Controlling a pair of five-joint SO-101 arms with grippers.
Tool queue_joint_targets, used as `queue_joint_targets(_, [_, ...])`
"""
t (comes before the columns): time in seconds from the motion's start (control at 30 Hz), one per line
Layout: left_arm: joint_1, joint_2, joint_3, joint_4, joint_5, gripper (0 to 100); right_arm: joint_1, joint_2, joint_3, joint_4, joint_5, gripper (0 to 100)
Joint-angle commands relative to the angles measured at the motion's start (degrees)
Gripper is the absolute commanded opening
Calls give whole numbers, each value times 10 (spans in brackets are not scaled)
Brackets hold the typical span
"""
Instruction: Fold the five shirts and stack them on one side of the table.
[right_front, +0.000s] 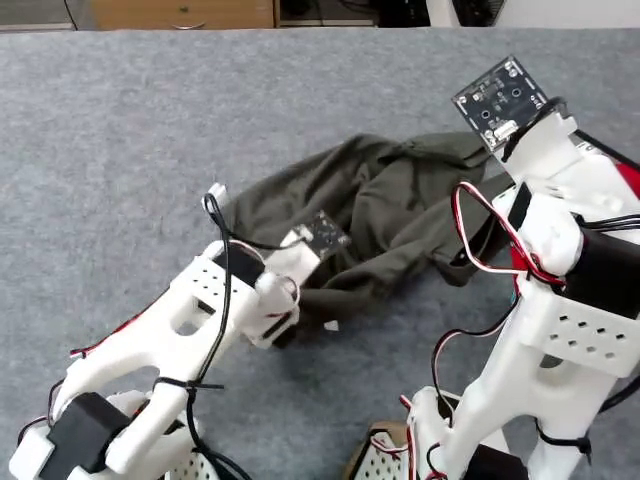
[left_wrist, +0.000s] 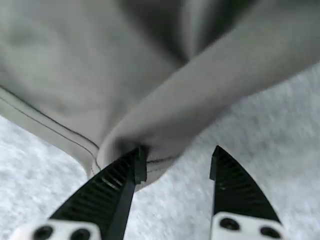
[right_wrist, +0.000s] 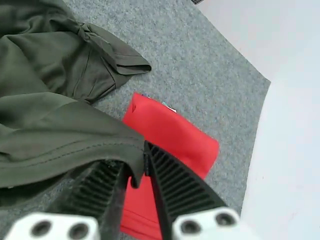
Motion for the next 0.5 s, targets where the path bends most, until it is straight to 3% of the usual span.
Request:
queue_joint_targets(0.0, [-33,30,-17,-32,-10,221,9,-1,-4,-10,4,2])
queue_joint_targets(0.23, [-125,185,-165,-41,-14,221,9,-1,-4,-10,7,2])
queue_joint_targets(0.47, [-168,247,-379,76,-29,221,9,1,0,-11,7,2])
